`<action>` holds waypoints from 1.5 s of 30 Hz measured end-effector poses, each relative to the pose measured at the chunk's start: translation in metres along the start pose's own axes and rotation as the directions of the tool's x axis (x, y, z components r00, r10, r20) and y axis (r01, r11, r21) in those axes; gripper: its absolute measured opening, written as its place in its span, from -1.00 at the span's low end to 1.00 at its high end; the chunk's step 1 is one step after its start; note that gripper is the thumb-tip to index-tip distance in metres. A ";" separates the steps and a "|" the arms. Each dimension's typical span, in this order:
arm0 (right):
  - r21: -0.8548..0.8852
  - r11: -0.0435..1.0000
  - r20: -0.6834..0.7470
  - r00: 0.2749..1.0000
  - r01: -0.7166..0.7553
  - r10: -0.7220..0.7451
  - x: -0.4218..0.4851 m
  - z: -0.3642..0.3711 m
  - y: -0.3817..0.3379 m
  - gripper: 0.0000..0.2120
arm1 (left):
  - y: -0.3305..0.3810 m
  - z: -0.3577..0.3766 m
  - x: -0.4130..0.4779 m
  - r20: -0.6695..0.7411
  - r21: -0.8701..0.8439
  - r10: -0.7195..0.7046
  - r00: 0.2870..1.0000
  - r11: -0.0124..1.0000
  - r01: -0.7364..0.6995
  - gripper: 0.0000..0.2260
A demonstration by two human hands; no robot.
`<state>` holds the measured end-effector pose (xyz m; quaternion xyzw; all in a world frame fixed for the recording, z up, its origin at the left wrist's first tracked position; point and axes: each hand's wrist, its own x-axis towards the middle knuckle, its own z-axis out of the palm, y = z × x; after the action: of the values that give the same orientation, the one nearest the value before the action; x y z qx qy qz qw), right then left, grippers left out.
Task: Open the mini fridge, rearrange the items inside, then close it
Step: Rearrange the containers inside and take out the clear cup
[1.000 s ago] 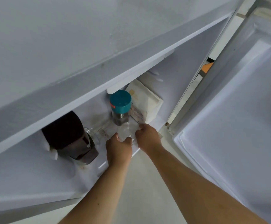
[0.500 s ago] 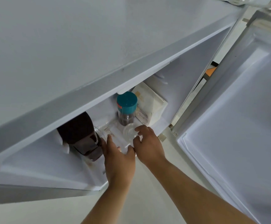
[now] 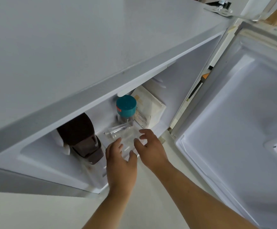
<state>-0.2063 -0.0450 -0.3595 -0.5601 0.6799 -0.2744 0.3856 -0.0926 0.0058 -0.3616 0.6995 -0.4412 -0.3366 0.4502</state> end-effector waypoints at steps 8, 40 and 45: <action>0.143 0.989 0.002 0.999 -0.043 0.043 0.014 -0.003 -0.016 -0.45 | 0.000 0.002 0.011 0.127 -0.219 -0.182 0.975 0.954 0.207 -0.69; -0.662 0.652 0.037 0.885 0.369 -0.463 0.020 -0.022 -0.035 -0.48 | 0.002 0.016 0.032 0.137 -0.180 -0.298 0.945 0.930 0.320 -0.69; -0.335 0.837 -0.028 0.884 0.432 -0.467 0.000 -0.006 -0.096 -0.89 | 0.027 -0.012 0.006 0.004 -0.530 -0.322 0.947 0.802 0.275 -0.81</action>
<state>-0.1581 -0.0664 -0.2788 -0.7431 0.5845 -0.2738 0.1768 -0.0882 -0.0017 -0.3328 0.6249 -0.1973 -0.4801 0.5832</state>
